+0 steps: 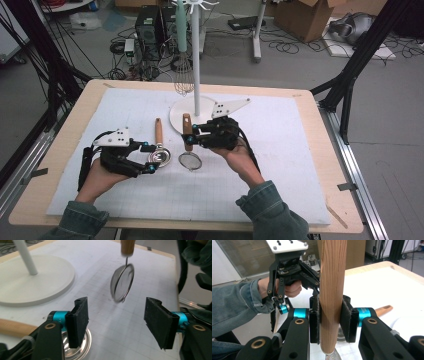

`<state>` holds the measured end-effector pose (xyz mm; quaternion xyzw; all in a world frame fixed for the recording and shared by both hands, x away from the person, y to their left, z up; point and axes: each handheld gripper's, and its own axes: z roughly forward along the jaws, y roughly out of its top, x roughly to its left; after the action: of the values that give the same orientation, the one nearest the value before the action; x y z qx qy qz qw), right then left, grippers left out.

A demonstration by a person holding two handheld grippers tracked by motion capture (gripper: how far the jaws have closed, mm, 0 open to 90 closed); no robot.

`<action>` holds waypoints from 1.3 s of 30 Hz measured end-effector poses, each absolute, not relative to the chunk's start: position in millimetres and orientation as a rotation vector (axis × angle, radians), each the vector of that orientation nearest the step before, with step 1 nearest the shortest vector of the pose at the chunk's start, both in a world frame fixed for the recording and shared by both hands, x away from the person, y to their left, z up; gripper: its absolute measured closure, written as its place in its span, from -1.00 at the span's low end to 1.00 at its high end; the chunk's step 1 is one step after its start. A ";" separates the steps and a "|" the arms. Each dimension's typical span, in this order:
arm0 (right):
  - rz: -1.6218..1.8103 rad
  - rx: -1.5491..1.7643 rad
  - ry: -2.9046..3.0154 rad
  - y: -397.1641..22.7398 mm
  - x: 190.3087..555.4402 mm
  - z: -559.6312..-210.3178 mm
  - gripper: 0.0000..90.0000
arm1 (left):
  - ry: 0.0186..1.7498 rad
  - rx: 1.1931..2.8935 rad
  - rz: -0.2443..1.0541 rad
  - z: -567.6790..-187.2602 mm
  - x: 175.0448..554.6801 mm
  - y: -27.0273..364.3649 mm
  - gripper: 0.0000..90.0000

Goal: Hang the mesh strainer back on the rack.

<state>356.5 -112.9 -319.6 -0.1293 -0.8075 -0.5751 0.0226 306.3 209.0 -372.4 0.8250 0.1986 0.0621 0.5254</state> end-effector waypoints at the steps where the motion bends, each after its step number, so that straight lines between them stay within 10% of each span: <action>1: -1.778 -0.400 -2.505 -115.5 358.8 -316.7 0.61 | 0.484 1.975 0.161 -372.9 305.9 210.8 -0.24; 39: -1.787 -0.362 -2.543 -136.6 431.5 -214.3 0.61 | 0.633 1.969 0.240 -391.1 304.0 246.7 -0.62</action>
<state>431.5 -136.6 -214.3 -0.1156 -0.8127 -0.5710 0.0065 304.0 246.7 -391.1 0.8160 0.2622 0.0996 0.5054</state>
